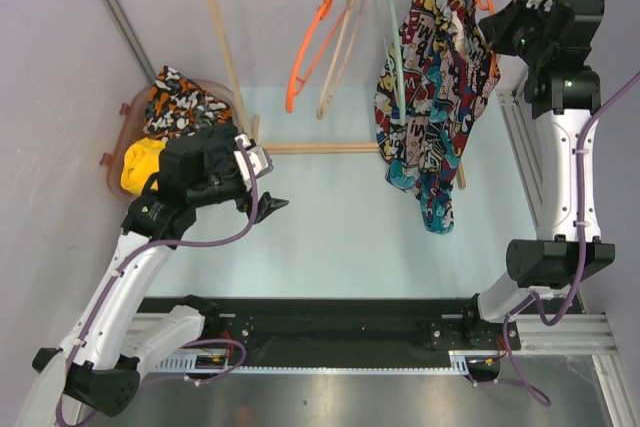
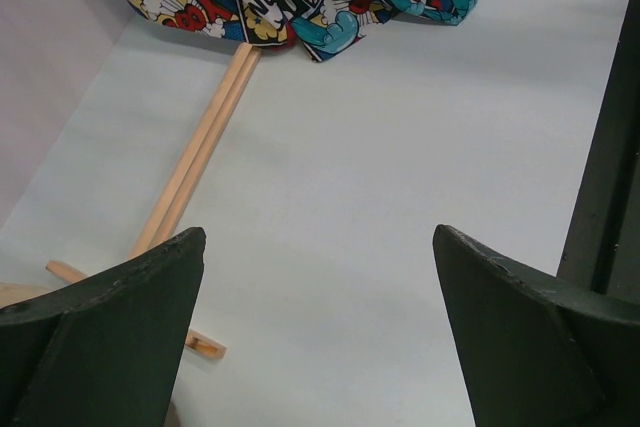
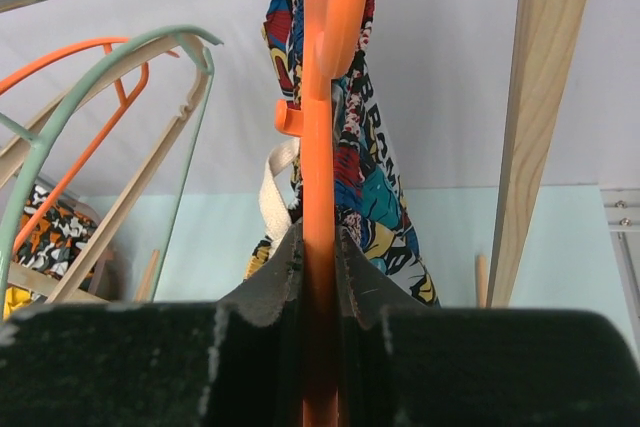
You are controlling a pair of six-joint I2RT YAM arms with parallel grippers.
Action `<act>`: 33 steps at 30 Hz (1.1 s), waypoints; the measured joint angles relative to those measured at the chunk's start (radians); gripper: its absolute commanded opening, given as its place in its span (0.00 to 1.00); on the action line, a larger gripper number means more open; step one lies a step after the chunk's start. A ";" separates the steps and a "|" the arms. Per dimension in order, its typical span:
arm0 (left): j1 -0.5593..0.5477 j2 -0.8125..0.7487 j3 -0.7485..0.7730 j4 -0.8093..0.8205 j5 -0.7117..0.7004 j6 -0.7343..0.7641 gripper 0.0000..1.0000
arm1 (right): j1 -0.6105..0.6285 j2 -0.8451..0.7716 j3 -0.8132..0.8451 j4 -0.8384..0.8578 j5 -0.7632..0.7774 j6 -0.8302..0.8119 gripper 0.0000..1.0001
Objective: Place the shorts on the hanger
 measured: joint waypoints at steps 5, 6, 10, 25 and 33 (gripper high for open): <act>0.000 -0.012 -0.010 0.000 -0.004 0.000 1.00 | -0.001 0.030 0.009 0.024 0.005 0.001 0.00; 0.000 -0.015 -0.013 0.000 -0.004 0.000 1.00 | -0.001 0.038 0.010 0.029 0.005 0.002 0.00; 0.000 -0.027 -0.027 0.000 -0.016 -0.002 1.00 | -0.001 0.064 0.011 0.038 0.005 0.004 0.02; 0.269 0.102 -0.012 0.069 0.021 -0.370 1.00 | -0.008 -0.045 -0.129 0.099 0.001 -0.026 0.83; 0.353 0.214 0.142 0.019 0.006 -0.480 1.00 | -0.014 -0.242 -0.251 0.108 0.011 -0.066 1.00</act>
